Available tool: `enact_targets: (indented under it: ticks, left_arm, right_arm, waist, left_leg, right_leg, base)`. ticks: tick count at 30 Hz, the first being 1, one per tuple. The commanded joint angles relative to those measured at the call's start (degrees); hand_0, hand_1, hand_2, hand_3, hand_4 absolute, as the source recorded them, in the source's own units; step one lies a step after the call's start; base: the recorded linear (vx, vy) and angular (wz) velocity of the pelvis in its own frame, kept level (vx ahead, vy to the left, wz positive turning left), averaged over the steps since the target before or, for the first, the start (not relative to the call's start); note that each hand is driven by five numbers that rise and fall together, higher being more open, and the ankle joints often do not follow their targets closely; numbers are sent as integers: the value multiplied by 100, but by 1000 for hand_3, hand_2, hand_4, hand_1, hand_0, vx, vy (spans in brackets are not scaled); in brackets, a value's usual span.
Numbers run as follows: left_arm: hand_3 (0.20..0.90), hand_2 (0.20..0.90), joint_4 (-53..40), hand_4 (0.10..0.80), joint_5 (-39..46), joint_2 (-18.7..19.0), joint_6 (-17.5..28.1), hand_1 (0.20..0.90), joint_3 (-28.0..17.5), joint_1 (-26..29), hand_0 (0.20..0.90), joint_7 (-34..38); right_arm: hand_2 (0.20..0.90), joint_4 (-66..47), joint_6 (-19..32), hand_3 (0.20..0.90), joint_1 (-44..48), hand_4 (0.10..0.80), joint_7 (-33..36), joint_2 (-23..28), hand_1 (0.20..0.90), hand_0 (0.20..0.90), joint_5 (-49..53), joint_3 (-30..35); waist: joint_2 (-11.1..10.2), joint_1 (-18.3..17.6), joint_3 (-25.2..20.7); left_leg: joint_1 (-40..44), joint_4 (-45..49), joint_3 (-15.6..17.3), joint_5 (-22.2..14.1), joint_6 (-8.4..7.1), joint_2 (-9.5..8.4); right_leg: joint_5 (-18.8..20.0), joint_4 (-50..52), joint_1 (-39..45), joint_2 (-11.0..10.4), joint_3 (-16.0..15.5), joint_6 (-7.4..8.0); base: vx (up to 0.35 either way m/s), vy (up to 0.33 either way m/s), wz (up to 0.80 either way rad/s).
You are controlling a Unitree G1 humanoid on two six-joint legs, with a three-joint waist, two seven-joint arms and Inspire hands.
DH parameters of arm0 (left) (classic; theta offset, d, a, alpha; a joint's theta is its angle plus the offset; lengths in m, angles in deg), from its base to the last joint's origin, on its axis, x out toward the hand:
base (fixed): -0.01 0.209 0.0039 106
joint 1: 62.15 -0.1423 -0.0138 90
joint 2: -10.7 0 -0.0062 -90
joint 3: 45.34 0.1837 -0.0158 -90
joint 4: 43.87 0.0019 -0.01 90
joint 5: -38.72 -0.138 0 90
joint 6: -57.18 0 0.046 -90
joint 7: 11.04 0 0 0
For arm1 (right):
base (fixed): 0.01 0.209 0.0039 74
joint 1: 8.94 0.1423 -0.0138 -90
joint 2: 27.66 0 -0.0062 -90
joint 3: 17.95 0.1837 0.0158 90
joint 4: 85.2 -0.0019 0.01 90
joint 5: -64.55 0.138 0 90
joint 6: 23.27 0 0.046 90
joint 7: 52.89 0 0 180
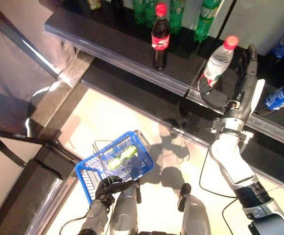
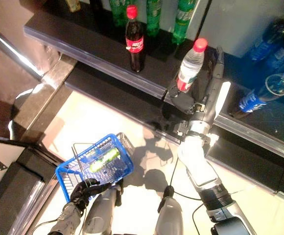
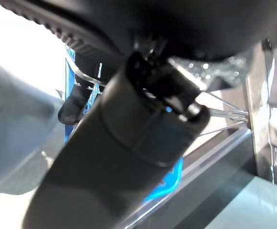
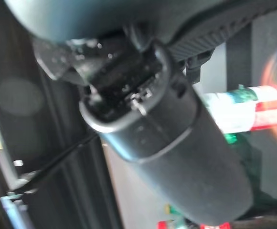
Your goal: Pick up the drink and place into the basket.
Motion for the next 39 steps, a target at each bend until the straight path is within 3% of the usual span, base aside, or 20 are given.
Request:
enact_targets:
  ticks: [1, 10, 20, 32, 39]
  left_arm:
    - [200, 300, -91, 100, 114, 103, 43, 300, 206, -637, 300, -92]
    - [200, 300, -293, 100, 145, 122, -7, 300, 251, -475, 300, -64]
    - [200, 300, -298, 100, 175, 146, -64, 300, 337, -443, 300, -85]
    - [200, 300, -443, 100, 227, 187, -120, 300, 482, -346, 300, -69]
    - [200, 300, -469, 100, 247, 235, -172, 300, 559, -328, 300, -63]
  right_arm:
    - [900, -485, 297, 900, 746, 800, 247, 69, 900, 900, -399, 217]
    - [900, 113, 280, 900, 1211, 800, 604, -65, 900, 900, -296, 256]
    - [900, 596, 346, 900, 1556, 800, 1028, -172, 900, 900, -35, 510]
    - [900, 1114, 478, 900, 2309, 800, 1007, -59, 900, 900, 580, 651]
    - [900, 1148, 293, 900, 2789, 800, 800, -13, 900, 900, 675, 608]
  waist:
    - [-93, 34, -176]
    - [-37, 142, 91]
    - [0, 248, 91]
    - [33, 401, 91]
    - [47, 486, 91]
  left_leg:
    - [-140, 703, -272, -80, -289, 177]
    - [-385, 798, -329, -73, -233, 105]
    - [-580, 742, -362, -113, -178, 56]
    - [-756, 687, -420, -236, -82, -56]
    - [-820, 618, -455, -268, -21, -147]
  right_leg:
    - [575, -333, -118, -1, 87, -215]
    - [578, -159, -358, -44, 61, -217]
    - [588, -104, -579, -62, 18, -223]
    - [587, 38, -864, -99, -6, -232]
    - [574, 110, -1010, -103, -4, -233]
  base:
    - [-5, 63, 5]
    - [-4, 3, 1]
    - [2, 2, 1]
    - [7, 1, 3]
    - [14, 4, 4]
